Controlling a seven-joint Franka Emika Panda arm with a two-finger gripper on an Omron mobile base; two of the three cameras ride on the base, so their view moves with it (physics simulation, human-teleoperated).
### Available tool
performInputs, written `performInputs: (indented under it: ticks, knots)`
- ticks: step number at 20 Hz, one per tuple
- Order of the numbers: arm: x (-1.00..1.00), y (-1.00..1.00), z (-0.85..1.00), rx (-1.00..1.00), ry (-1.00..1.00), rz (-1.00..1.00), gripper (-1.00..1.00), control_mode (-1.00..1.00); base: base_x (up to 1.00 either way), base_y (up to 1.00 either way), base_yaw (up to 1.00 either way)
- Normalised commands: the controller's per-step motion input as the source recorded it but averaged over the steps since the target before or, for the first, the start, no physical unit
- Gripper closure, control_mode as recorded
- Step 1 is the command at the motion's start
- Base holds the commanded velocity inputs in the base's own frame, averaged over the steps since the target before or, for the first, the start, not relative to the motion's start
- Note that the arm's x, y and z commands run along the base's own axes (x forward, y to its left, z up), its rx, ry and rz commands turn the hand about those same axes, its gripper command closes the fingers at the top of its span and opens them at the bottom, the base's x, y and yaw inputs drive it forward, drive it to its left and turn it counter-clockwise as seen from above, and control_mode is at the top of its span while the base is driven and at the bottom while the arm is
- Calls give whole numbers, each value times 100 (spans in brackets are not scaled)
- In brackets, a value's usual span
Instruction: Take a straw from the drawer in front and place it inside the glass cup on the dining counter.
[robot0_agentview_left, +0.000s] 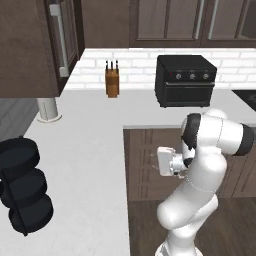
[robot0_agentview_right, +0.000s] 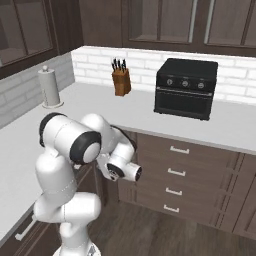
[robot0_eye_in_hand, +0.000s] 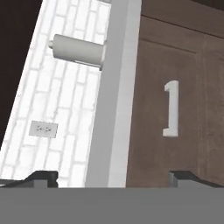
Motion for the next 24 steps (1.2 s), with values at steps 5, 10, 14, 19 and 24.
performInputs:
  ticks: [5,10,14,19,24]
  knots:
    - [40,25,-49,0,0,11,-100,-100,0,0,0]
    - [20,26,-30,0,-2,9,-100,-100,0,0,0]
    - [6,27,-13,0,-10,5,-100,-100,0,0,0]
    - [16,35,-16,0,-8,4,-100,-100,0,0,0]
    - [21,34,-18,0,-4,1,-100,-100,0,0,0]
